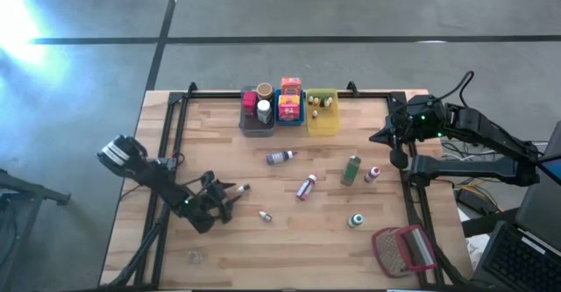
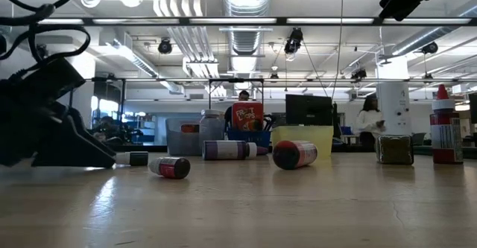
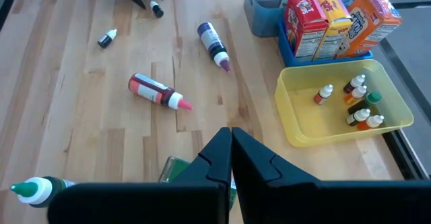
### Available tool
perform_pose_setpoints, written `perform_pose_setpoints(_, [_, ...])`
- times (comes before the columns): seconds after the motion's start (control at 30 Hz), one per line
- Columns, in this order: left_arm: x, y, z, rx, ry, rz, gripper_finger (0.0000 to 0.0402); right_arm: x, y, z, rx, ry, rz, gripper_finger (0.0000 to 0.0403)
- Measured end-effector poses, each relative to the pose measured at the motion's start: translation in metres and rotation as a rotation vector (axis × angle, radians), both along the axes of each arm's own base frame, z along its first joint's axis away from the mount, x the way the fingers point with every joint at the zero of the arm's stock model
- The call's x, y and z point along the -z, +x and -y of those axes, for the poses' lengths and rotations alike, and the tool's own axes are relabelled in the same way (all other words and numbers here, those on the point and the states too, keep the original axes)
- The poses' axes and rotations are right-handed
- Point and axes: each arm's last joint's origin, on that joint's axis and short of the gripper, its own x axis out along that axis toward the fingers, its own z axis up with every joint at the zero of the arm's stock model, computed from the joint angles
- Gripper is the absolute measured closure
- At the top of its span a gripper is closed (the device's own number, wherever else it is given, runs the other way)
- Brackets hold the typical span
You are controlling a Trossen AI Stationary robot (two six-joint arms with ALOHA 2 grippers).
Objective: Pick & Place Kitchen Items
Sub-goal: Move the black food coloring bottle to the center of the table
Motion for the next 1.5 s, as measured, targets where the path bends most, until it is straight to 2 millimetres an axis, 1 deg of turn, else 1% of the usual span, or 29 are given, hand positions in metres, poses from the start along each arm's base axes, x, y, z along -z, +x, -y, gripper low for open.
perform_pose_setpoints(0.17, [0.007,0.006,0.003,-0.040,-0.031,0.042,0.0174,0.000,0.000,0.000,0.000,0.000,0.000,0.0394])
perform_pose_setpoints(0.33, [0.011,0.009,0.005,-0.044,-0.002,0.055,0.0174,0.000,0.000,0.000,0.000,0.000,0.000,0.0394])
perform_pose_setpoints(0.67, [0.019,0.009,0.004,-0.076,0.039,0.058,0.0174,0.000,0.000,0.000,0.000,0.000,0.000,0.0394])
perform_pose_setpoints(0.9, [0.029,0.006,0.002,-0.092,-0.001,0.031,0.0174,0.000,0.000,0.000,0.000,0.000,0.000,0.0394])
perform_pose_setpoints(1.27, [0.029,0.006,0.002,-0.092,-0.012,0.032,0.0176,0.000,0.000,0.000,0.000,0.000,0.000,0.0394])
perform_pose_setpoints(1.37, [0.029,0.006,0.002,-0.090,-0.013,0.029,0.0188,0.000,0.000,0.000,0.000,0.000,0.000,0.0394])
perform_pose_setpoints(1.5, [0.029,0.007,0.003,-0.071,-0.004,0.025,0.0220,0.000,0.000,0.000,0.000,0.000,0.000,0.0394])
